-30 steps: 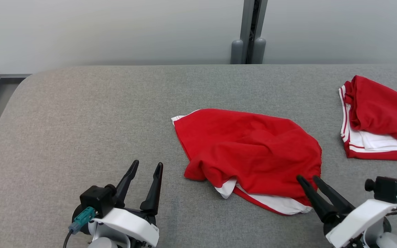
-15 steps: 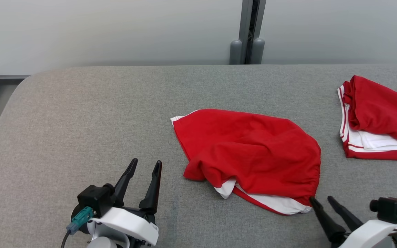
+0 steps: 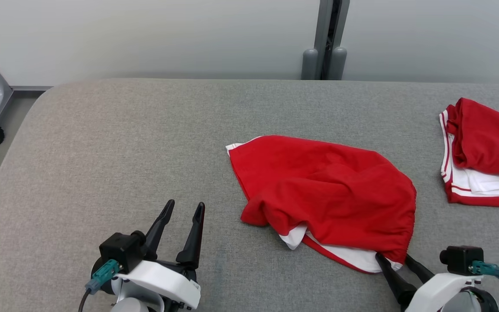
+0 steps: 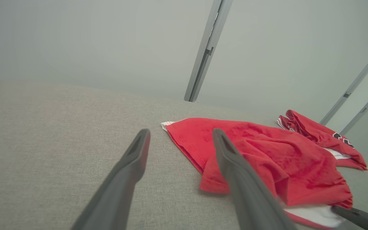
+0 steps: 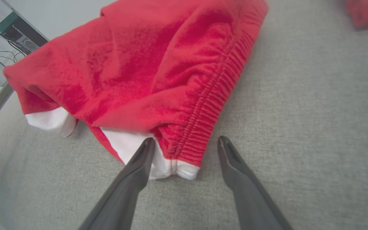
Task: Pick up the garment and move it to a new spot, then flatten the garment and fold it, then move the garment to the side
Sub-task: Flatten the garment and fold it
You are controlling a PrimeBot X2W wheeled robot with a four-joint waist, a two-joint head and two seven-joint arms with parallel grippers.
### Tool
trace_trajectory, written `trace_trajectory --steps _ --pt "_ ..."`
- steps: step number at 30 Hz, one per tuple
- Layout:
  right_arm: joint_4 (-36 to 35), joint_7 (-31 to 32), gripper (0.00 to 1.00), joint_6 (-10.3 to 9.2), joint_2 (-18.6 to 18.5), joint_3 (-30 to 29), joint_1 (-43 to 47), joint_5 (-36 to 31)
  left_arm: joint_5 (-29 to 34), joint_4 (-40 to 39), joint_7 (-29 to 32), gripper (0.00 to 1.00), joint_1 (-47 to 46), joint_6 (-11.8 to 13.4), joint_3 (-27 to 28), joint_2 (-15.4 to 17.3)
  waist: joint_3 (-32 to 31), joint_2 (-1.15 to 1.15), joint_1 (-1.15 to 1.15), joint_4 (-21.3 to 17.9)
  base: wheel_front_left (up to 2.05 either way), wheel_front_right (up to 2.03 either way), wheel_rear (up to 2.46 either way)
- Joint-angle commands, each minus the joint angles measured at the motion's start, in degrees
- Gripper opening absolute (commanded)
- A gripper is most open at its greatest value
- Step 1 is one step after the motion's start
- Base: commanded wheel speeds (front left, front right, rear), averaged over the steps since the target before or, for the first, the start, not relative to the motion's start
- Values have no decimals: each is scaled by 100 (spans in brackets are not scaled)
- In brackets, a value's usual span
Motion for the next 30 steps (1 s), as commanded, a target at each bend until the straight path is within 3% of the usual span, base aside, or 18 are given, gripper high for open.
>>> trace_trajectory --steps 1,2,8,19,30 --pt "108 31 37 2 15 -35 -88 -104 -11 9 -20 100 -77 -20 21 7 0 0 0 29 0 0 0" --pt "122 9 0 2 50 -68 -119 -120 -10 10 -20 100 -74 -20 28 7 2 0 0 34 0 0 0" --pt "132 -139 0 2 12 -289 -209 -212 10 -8 -20 100 -37 -8 61 1 23 0 0 -12 0 0 0" --pt "167 -508 0 2 -138 -1307 -278 -128 58 35 -20 100 -109 -62 -23 -22 64 0 0 -135 0 0 0" --pt "811 -645 0 2 -24 -2180 -261 -932 40 87 -20 100 -94 -70 -52 1 20 0 0 -45 0 0 0"
